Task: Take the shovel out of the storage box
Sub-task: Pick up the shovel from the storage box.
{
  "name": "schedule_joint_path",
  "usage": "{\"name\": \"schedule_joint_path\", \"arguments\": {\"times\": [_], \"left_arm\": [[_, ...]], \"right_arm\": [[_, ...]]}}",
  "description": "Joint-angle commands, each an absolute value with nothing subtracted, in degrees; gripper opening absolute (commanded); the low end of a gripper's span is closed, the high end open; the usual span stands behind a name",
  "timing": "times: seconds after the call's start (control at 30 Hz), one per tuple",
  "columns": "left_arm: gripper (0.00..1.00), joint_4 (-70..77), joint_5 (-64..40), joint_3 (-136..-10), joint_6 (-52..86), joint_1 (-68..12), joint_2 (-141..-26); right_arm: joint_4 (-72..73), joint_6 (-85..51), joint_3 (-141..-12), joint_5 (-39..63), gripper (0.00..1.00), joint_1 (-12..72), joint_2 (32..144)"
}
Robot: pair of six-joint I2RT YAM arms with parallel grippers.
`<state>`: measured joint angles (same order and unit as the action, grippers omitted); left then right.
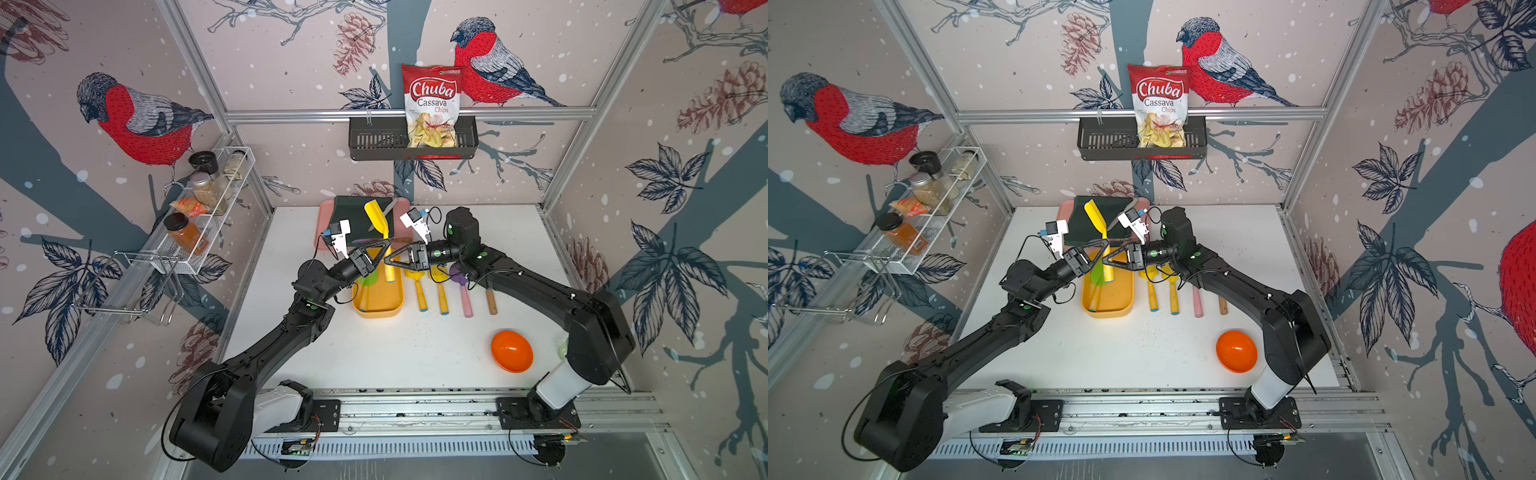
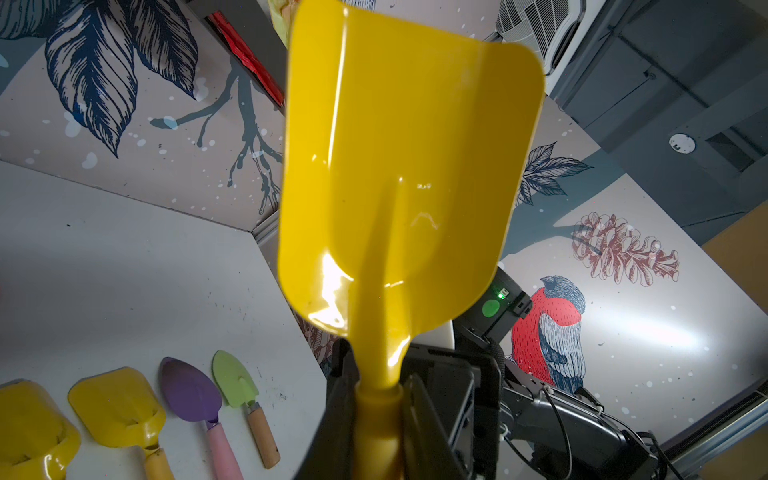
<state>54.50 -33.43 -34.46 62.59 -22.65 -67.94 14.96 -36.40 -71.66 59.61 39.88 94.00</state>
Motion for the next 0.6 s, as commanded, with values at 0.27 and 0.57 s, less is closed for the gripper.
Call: {"name": "schedule_joint_path", "arguments": {"times": [0.27,0.57], "left_arm": [[0.68,56.1,-34.63,-34.27,61.1,-22.68,-67.05],[1.0,35.43,-25.98,-36.73,53.02,-22.7,-61.34]], "right_arm": [[14.02,-35.41,-72.07,60.5,0.1,40.08,94.93],[-3.39,-27.24,-73.62,50.27,0.08,34.98,91.48]]}}
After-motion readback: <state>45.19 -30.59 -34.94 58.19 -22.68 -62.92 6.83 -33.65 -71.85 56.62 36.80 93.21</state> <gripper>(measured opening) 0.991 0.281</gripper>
